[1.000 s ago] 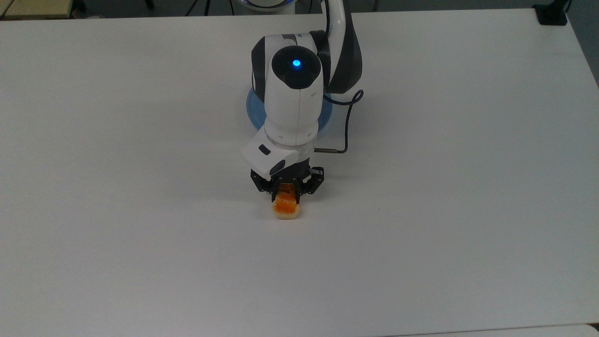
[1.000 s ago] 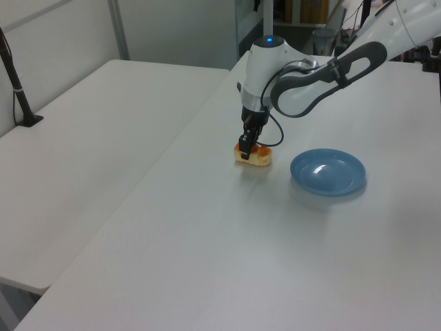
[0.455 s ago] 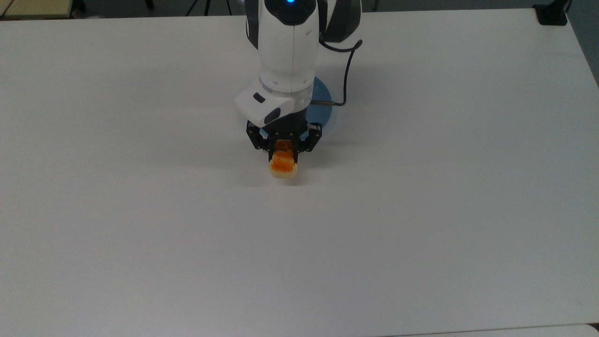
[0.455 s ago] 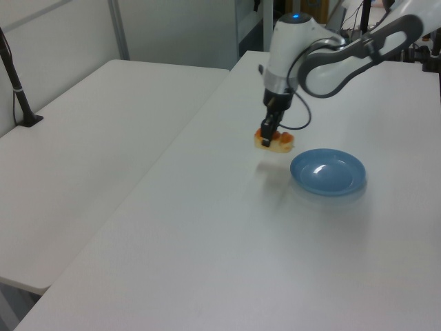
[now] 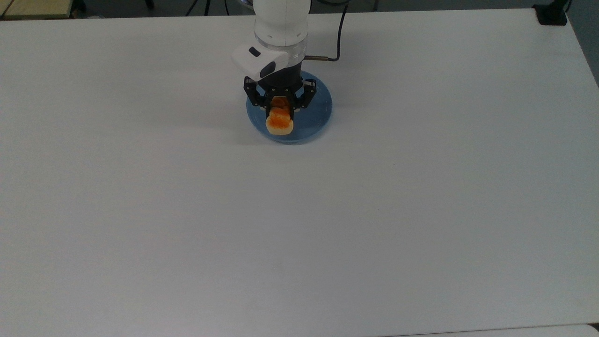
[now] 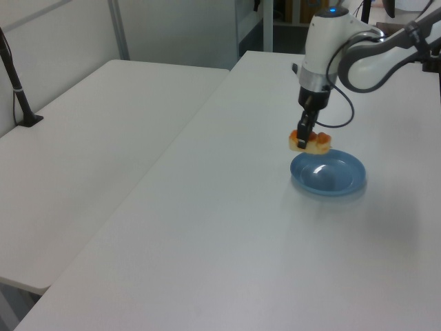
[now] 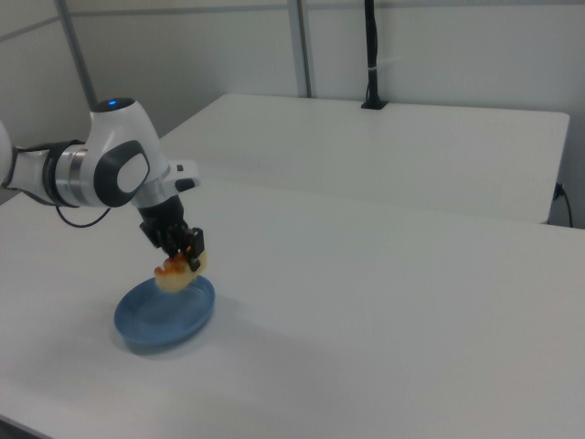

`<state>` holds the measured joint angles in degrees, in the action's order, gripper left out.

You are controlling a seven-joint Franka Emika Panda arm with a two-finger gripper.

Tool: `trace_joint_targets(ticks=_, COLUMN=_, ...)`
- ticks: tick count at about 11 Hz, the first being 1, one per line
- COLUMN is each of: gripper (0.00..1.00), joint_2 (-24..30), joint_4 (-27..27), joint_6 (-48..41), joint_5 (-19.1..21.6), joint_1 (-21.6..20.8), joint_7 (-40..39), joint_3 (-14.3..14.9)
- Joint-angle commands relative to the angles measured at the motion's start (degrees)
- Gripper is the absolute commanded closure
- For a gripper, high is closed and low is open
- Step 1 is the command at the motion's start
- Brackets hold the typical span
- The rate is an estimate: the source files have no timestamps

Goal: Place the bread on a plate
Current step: 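Lower the bread roll onto the plate and open the gripper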

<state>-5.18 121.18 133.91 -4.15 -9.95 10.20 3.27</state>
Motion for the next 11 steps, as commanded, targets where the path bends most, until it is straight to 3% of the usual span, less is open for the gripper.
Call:
trace_joint_targets(ticks=1, gripper=0.51, joint_2=4.12, joint_4=9.83, joint_6=6.32, joint_5=-1.04, joint_1=-0.86, joint_7=-2.91, joint_3=-0.2)
trace_joint_targets(ticks=3, gripper=0.51, joint_2=3.87, joint_4=13.37, joint_6=13.9, joint_5=-1.04, joint_1=-0.94, joint_7=-3.0, joint_3=-0.37)
trace_joint_targets(ticks=7, gripper=0.48, joint_2=3.86, joint_4=13.55, joint_6=13.66, joint_5=-0.95, joint_1=-0.86, joint_7=-2.12, joint_3=-0.37)
trace_joint_targets(ticks=8, gripper=0.39, joint_2=3.78, joint_4=13.55, joint_6=13.66, joint_5=-0.95, joint_1=-0.94, joint_7=-1.77, joint_3=-0.46)
trace_joint_targets(ticks=10, gripper=0.0, joint_2=3.34, joint_4=13.38, joint_6=13.49, joint_5=-0.95, joint_1=-1.55, joint_7=-0.72, joint_3=-0.55)
trace_joint_targets(ticks=11, gripper=0.0, joint_2=3.34, joint_4=13.12, joint_6=13.4, joint_5=-0.95, joint_1=-1.73, joint_7=-0.28, joint_3=-0.46)
